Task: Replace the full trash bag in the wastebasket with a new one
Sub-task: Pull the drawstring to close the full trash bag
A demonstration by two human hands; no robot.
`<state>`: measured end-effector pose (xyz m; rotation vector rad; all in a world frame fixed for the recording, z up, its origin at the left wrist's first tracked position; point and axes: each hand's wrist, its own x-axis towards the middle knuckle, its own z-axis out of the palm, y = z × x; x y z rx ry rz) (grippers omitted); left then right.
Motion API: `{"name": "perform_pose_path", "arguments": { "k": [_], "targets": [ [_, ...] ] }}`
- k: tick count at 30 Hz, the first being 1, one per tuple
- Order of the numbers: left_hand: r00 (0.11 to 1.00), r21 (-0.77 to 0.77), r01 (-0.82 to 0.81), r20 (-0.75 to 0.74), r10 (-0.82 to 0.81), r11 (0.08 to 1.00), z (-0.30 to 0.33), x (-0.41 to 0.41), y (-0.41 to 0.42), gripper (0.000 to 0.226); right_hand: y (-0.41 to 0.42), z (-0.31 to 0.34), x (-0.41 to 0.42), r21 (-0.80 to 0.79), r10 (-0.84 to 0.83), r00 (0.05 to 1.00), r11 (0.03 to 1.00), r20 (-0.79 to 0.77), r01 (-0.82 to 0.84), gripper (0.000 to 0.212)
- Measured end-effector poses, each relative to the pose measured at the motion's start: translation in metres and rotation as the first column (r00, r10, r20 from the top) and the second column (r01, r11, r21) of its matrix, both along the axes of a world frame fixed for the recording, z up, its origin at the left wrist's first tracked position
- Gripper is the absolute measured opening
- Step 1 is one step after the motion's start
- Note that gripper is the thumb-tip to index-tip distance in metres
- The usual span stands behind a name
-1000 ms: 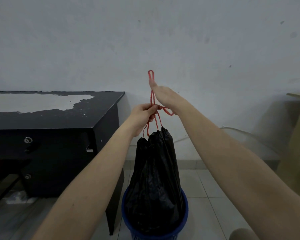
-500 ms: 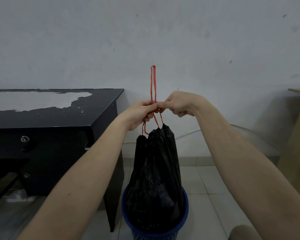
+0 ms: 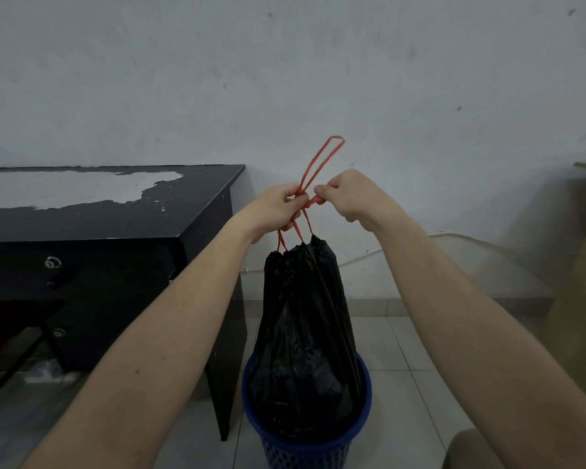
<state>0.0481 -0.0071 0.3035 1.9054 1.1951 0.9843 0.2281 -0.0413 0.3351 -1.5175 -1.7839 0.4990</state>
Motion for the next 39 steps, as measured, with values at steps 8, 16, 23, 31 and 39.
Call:
{"name": "perform_pose_path", "arguments": {
  "k": [8, 16, 23, 31, 39],
  "targets": [
    [0.941, -0.204, -0.022, 0.325, 0.089, 0.979, 0.002, -0.005, 0.001, 0.011, -0.015, -0.049, -0.032, -0.207, 0.105, 0.850, 0.948, -0.517, -0.243, 0.018],
    [0.926, -0.115, -0.039, 0.369, 0.079, 0.993, -0.004, -0.017, -0.003, 0.018, -0.007, -0.067, -0.054, -0.020, 0.079, 0.800, 0.993, -0.595, -0.113, 0.017],
    [0.941, 0.102, -0.119, 0.329, 0.080, 0.988, -0.017, -0.014, -0.004, 0.013, 0.006, -0.066, -0.056, 0.304, 0.015, 0.991, 0.952, -0.131, 0.026, 0.012],
    [0.903, 0.136, -0.215, 0.405, 0.144, 0.967, -0.032, -0.007, 0.006, 0.009, 0.029, -0.073, -0.052, 0.291, -0.025, 0.991, 0.955, -0.133, 0.063, 0.011],
    [0.797, 0.003, -0.129, 0.596, 0.102, 0.992, -0.048, -0.007, 0.008, 0.009, 0.042, -0.081, -0.045, 0.110, 0.282, 0.743, 0.956, -0.607, -0.273, 0.018]
  ]
}}
